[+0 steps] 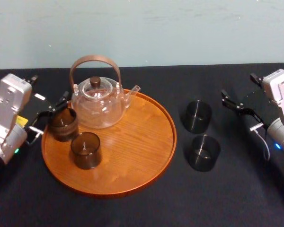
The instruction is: Pick up the glass from the table and place it on the tray.
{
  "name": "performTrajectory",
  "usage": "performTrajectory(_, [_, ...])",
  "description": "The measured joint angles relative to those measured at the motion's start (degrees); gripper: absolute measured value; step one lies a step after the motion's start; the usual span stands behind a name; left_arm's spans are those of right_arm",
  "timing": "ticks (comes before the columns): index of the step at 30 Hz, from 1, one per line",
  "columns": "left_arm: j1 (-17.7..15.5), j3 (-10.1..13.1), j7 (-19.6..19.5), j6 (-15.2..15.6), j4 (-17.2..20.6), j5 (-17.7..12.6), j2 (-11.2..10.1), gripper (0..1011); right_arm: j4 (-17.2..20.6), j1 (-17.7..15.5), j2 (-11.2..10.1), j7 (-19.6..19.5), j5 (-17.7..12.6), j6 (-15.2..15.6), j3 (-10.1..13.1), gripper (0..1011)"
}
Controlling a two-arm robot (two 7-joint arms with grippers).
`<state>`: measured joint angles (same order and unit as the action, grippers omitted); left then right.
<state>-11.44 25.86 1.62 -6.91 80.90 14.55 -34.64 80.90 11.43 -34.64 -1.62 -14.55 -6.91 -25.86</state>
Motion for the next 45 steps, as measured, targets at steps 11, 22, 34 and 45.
performTrajectory(11, [0.0,0.0,0.0,0.0,0.0,0.0,0.0,1001,0.0,0.0,0.0,0.0,0.0,0.0,0.0,1002])
performTrajectory(22, [0.0,0.0,0.0,0.0,0.0,0.0,0.0,1001,0.0,0.0,0.0,0.0,0.0,0.0,0.0,1002])
performTrajectory(34, [0.0,0.0,0.0,0.0,0.0,0.0,0.0,1001,0.0,0.0,0.0,0.0,0.0,0.0,0.0,1002])
performTrajectory(45, [0.0,0.0,0.0,0.0,0.0,0.0,0.0,1001,0.0,0.0,0.0,0.0,0.0,0.0,0.0,1002])
